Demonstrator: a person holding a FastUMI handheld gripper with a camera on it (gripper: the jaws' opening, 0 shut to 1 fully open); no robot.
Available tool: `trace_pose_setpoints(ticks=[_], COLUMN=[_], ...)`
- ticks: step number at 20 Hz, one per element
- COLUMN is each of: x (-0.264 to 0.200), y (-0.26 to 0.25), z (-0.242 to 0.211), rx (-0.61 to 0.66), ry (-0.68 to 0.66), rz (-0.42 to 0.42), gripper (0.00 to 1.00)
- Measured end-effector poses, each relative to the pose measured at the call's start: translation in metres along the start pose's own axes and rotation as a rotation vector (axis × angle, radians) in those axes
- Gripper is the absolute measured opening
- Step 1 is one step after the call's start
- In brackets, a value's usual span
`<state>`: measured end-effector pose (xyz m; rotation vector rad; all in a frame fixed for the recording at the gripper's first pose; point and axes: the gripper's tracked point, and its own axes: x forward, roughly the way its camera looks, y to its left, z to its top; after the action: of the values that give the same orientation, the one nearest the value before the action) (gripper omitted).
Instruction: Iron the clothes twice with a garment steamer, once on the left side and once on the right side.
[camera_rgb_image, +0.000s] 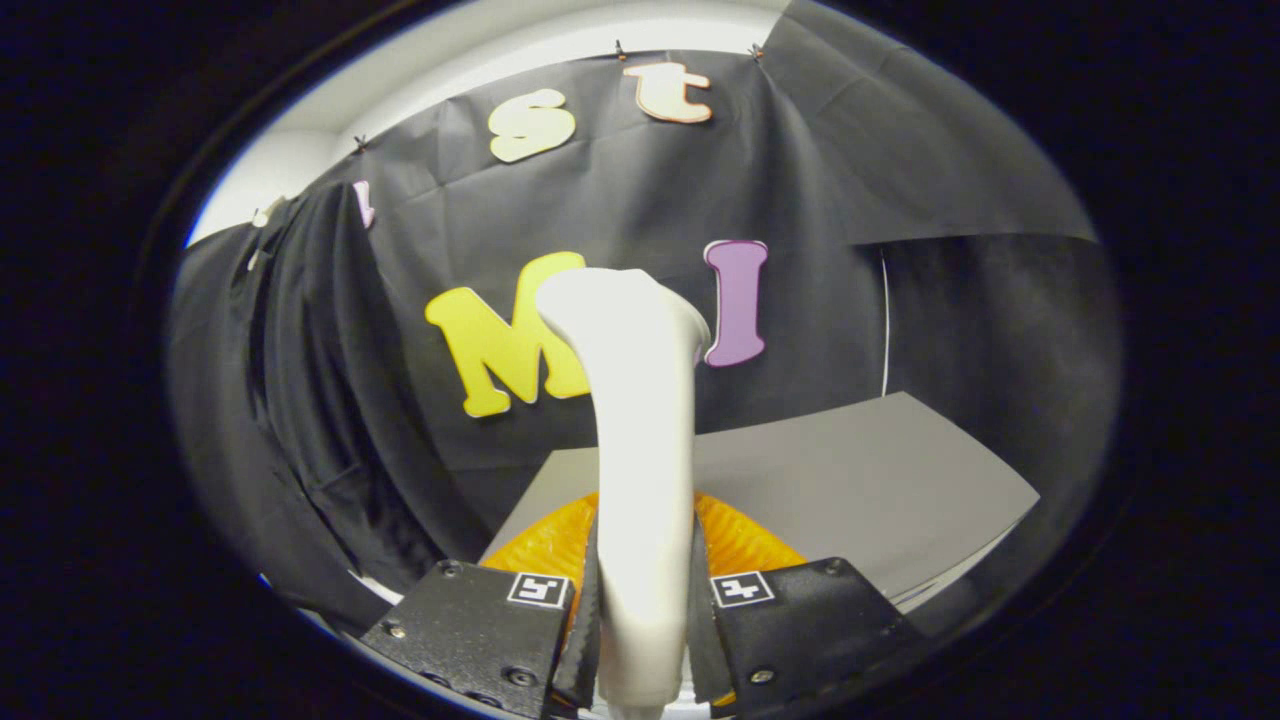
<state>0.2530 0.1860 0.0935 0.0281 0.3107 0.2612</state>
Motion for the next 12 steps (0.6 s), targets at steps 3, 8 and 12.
trace_pose_setpoints(ticks=[3,8,12], x=[-0.028,-0.075,-0.114], y=[0.028,0.07,0.118], z=[-0.003,-0.003,0.007], rx=[-0.04,-0.087,-0.106], ry=[-0.033,-0.116,-0.205], rz=[0.013,0.01,0.038], gripper=[0.38,0.38,0.38])
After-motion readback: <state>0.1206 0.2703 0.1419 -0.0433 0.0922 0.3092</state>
